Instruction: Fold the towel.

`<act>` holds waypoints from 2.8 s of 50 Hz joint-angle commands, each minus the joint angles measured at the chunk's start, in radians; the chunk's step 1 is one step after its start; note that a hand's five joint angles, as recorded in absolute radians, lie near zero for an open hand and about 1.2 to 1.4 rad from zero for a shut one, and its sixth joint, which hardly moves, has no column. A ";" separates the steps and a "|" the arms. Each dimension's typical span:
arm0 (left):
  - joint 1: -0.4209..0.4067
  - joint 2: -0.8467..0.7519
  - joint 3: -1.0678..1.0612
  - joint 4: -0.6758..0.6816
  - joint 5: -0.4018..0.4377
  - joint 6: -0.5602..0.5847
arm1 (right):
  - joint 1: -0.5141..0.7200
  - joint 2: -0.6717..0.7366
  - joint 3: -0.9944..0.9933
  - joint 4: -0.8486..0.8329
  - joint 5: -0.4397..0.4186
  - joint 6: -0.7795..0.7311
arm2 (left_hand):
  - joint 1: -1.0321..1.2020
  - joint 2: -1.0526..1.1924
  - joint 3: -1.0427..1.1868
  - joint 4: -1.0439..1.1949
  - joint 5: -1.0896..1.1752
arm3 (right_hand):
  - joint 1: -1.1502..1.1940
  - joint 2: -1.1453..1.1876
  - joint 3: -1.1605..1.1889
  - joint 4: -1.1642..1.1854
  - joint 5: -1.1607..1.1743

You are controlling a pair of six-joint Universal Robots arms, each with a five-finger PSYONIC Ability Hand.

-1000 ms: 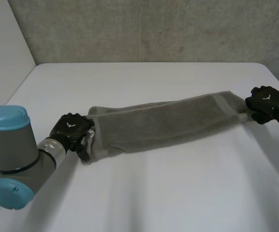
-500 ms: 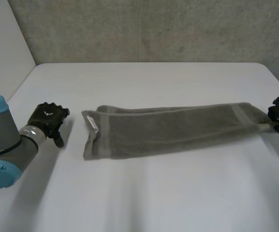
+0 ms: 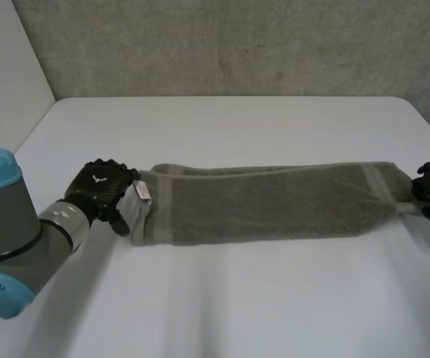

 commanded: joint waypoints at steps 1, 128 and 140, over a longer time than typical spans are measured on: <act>-0.040 0.023 -0.019 0.003 -0.011 -0.148 | 0.005 0.000 0.010 -0.001 0.001 0.000 | 0.020 0.014 -0.050 -0.056 0.000 | 0.114 0.053 -0.035 -0.058 0.077; -0.020 0.040 0.067 0.184 -0.267 -0.143 | 1.014 0.198 -0.424 -0.335 0.211 0.259 | -0.050 -0.056 -0.050 -0.056 -0.071 | 0.114 0.053 -0.035 -0.058 0.077; 0.003 0.049 0.061 0.184 -0.265 -0.146 | 1.129 0.336 -0.502 -0.342 0.233 0.264 | -0.050 -0.056 -0.050 -0.056 -0.071 | 0.114 0.053 -0.035 -0.058 0.077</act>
